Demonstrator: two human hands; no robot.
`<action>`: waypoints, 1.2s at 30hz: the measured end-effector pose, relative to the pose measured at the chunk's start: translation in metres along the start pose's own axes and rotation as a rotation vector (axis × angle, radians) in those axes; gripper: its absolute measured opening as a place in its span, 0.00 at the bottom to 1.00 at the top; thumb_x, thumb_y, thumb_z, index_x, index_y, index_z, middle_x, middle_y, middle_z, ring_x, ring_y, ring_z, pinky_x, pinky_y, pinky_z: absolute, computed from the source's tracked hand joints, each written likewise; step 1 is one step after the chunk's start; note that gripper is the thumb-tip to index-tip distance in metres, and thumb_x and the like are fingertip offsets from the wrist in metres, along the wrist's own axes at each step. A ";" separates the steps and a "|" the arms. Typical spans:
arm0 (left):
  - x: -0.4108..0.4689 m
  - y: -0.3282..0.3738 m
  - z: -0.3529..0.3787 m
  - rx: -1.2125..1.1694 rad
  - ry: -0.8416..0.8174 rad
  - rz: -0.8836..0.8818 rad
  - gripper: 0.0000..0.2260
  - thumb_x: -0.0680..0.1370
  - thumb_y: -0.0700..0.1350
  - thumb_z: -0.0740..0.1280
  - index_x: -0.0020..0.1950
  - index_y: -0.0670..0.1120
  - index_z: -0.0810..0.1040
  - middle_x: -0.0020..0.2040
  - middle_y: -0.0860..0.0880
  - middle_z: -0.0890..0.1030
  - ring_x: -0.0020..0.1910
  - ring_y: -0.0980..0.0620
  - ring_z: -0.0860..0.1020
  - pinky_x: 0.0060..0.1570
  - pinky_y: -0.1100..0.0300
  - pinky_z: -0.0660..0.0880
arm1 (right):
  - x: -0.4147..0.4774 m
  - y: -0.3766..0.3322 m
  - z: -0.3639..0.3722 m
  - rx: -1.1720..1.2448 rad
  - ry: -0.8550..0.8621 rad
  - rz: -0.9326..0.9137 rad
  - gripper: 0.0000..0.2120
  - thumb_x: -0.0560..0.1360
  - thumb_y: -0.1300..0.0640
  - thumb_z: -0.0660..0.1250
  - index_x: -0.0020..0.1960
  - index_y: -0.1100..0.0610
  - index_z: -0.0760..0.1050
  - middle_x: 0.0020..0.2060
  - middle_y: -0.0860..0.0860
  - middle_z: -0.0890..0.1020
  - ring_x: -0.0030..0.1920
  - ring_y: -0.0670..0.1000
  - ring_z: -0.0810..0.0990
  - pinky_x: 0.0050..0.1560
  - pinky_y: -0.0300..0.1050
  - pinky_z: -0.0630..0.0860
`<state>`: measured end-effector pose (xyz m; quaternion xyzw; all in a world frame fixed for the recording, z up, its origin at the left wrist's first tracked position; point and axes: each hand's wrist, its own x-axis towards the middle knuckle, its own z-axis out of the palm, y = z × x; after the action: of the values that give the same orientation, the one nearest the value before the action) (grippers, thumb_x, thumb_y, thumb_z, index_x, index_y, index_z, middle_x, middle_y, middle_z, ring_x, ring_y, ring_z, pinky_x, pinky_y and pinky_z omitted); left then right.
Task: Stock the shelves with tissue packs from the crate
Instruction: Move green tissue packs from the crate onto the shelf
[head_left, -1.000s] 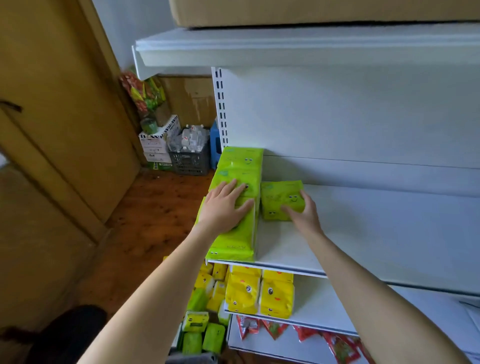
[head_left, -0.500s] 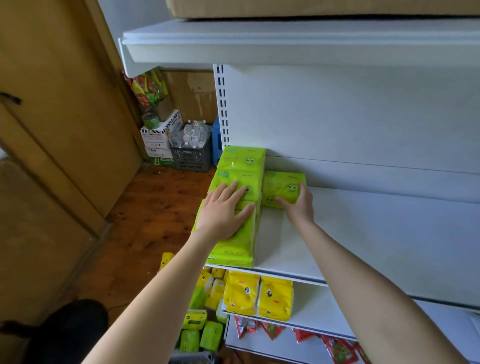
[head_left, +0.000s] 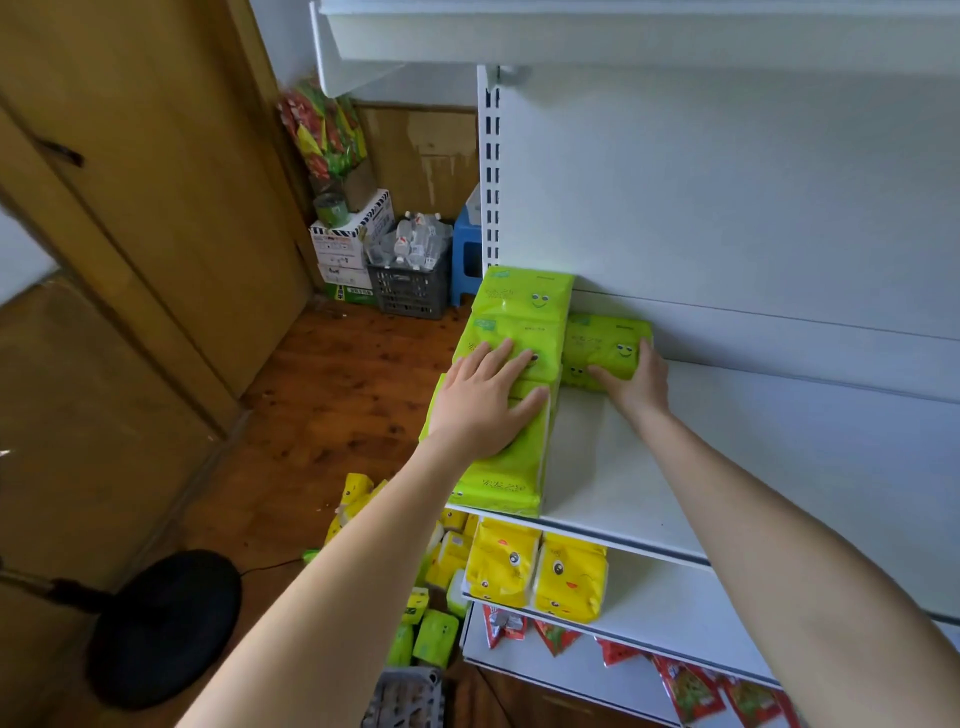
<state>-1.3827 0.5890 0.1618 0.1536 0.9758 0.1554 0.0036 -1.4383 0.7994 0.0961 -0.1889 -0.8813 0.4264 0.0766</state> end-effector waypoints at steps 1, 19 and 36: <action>0.000 0.000 0.000 0.003 0.000 0.003 0.26 0.79 0.63 0.52 0.76 0.58 0.53 0.78 0.55 0.51 0.77 0.53 0.47 0.73 0.55 0.45 | -0.001 0.001 -0.003 -0.016 -0.004 -0.001 0.43 0.71 0.47 0.71 0.75 0.60 0.52 0.73 0.62 0.58 0.74 0.57 0.54 0.72 0.49 0.53; -0.091 -0.078 -0.060 -0.544 0.259 0.064 0.19 0.81 0.46 0.58 0.72 0.44 0.66 0.70 0.47 0.70 0.70 0.51 0.67 0.65 0.63 0.62 | -0.158 -0.116 -0.006 0.160 0.221 -0.398 0.29 0.74 0.53 0.68 0.72 0.56 0.63 0.70 0.55 0.67 0.70 0.51 0.65 0.65 0.35 0.59; -0.388 -0.384 0.049 -0.451 0.030 -0.712 0.20 0.81 0.45 0.60 0.73 0.45 0.65 0.71 0.45 0.69 0.70 0.47 0.67 0.67 0.55 0.64 | -0.413 -0.078 0.299 -0.139 -0.706 -0.264 0.30 0.76 0.47 0.64 0.74 0.48 0.57 0.74 0.49 0.59 0.74 0.49 0.56 0.69 0.47 0.59</action>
<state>-1.1246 0.1398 -0.0179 -0.2002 0.9095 0.3563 0.0764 -1.1686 0.3745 -0.0186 0.0801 -0.8970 0.3908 -0.1904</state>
